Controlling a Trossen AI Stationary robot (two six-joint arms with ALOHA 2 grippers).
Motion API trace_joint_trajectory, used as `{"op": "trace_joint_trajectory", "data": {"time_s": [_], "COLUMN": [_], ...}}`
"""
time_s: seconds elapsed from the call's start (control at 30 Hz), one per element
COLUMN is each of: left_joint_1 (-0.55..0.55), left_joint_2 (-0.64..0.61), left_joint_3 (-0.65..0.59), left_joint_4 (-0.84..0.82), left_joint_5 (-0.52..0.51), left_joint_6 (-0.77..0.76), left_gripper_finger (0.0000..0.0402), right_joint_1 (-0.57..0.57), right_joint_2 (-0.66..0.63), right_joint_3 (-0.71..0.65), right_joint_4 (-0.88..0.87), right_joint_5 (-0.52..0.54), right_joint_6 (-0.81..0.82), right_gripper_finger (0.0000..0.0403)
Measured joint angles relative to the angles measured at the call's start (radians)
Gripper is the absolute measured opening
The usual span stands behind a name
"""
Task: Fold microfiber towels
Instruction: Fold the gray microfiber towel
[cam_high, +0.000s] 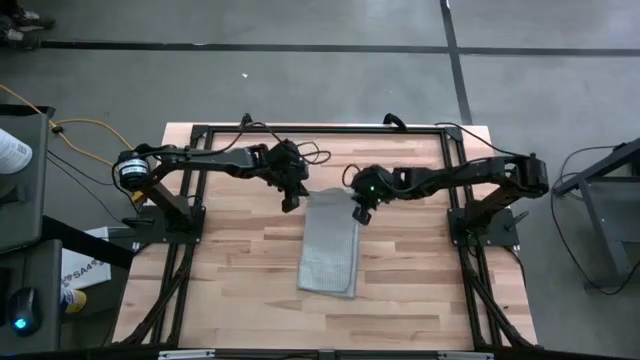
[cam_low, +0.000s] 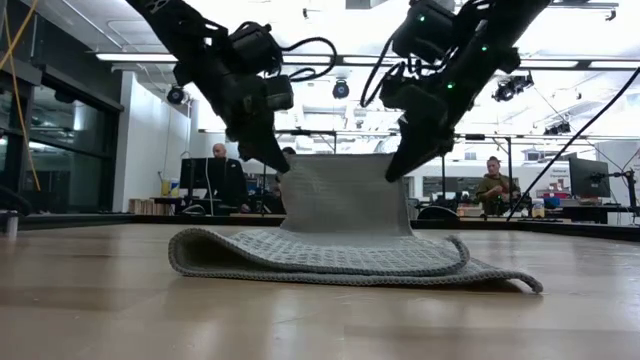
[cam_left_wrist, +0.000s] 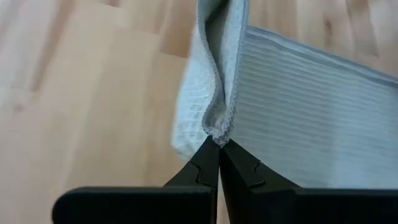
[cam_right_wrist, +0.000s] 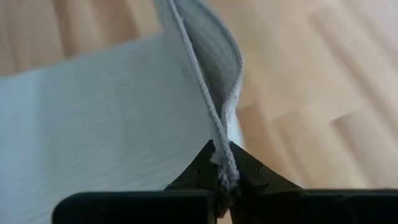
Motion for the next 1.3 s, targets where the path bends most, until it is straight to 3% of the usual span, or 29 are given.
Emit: {"op": "trace_joint_trajectory", "data": {"time_s": [0.27, 0.53, 1.3], "left_joint_1": [-0.116, -0.216, -0.218], "left_joint_2": [0.000, 0.000, 0.061], "left_joint_3": [-0.004, -0.122, -0.151], "left_joint_4": [-0.023, 0.165, 0.236], "left_joint_5": [0.021, -0.020, 0.008], "left_joint_6": [-0.016, -0.070, -0.148], "left_gripper_finger": [0.0000, 0.0000, 0.0000], "right_joint_1": [0.126, 0.202, 0.219], "right_joint_2": [0.000, 0.013, 0.013], "right_joint_3": [0.000, -0.046, -0.186], "right_joint_4": [-0.042, 0.055, 0.286], "right_joint_5": [0.019, 0.053, -0.042], "right_joint_6": [0.091, 0.137, 0.242], "right_gripper_finger": [0.0004, 0.0004, 0.0004]}}
